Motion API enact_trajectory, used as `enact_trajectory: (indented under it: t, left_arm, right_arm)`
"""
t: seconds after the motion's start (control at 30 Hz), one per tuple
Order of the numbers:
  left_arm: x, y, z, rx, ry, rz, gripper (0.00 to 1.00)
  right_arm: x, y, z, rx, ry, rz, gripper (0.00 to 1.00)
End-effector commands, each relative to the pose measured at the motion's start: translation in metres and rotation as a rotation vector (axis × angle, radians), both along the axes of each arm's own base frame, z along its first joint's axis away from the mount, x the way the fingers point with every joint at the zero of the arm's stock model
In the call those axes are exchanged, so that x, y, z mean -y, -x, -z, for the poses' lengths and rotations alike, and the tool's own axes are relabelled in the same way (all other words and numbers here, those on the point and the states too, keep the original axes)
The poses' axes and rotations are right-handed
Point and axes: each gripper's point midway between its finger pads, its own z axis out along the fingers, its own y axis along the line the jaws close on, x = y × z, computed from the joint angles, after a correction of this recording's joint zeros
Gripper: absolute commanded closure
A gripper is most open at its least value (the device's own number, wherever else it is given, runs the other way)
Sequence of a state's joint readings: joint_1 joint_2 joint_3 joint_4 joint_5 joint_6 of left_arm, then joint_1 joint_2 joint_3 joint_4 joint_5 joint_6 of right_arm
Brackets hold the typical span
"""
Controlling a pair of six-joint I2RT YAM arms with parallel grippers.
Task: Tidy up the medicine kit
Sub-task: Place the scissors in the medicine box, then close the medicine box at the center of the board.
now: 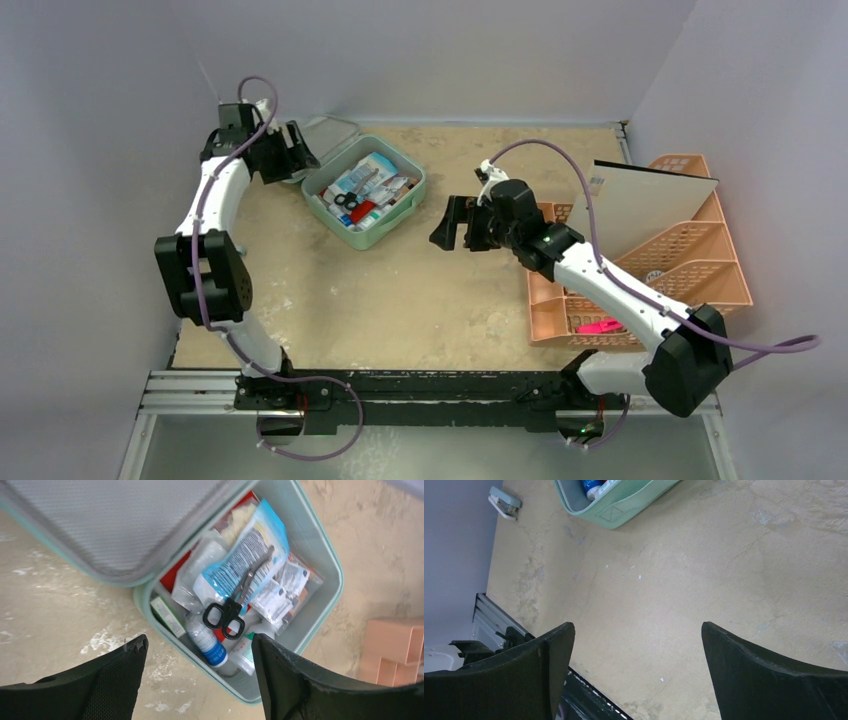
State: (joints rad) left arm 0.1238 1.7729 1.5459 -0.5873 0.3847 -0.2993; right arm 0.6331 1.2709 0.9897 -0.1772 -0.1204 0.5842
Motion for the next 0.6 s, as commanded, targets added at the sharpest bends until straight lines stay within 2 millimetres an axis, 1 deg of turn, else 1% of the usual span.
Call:
enact_trajectory:
  t: [0.0, 0.07, 0.13, 0.17, 0.23, 0.33, 0.4, 0.5, 0.57]
  left_arm:
    - [-0.044, -0.003, -0.010, 0.033, 0.081, -0.230, 0.26]
    - [-0.066, -0.003, -0.006, 0.033, 0.153, -0.317, 0.27]
    - [-0.077, -0.001, 0.002, 0.029, 0.225, -0.358, 0.28]
    - [-0.081, -0.002, 0.003, 0.038, 0.256, -0.365, 0.29]
    - [-0.084, -0.003, 0.012, 0.041, 0.312, -0.365, 0.29]
    - [-0.083, -0.011, 0.015, 0.081, 0.358, -0.332, 0.27]
    - [-0.081, -0.018, 0.014, 0.119, 0.387, -0.316, 0.25]
    - [-0.082, -0.024, 0.021, 0.113, 0.408, -0.319, 0.24]
    - [-0.083, -0.028, 0.031, 0.085, 0.425, -0.334, 0.23]
  right_arm:
    - [-0.011, -0.006, -0.001, -0.032, -0.051, 0.029, 0.01]
    - [-0.019, -0.011, -0.001, -0.064, -0.079, 0.038, 0.03]
    - [-0.031, -0.014, -0.002, -0.091, -0.115, 0.020, 0.05]
    - [-0.036, -0.015, -0.003, -0.099, -0.131, 0.012, 0.07]
    - [-0.043, -0.019, -0.002, -0.106, -0.148, 0.006, 0.08]
    - [-0.051, -0.029, 0.002, -0.111, -0.154, 0.020, 0.08]
    - [-0.058, -0.037, 0.000, -0.129, -0.173, 0.047, 0.08]
    - [-0.068, -0.056, -0.002, -0.133, -0.221, 0.107, 0.18]
    - [-0.075, -0.069, 0.001, -0.147, -0.234, 0.135, 0.22]
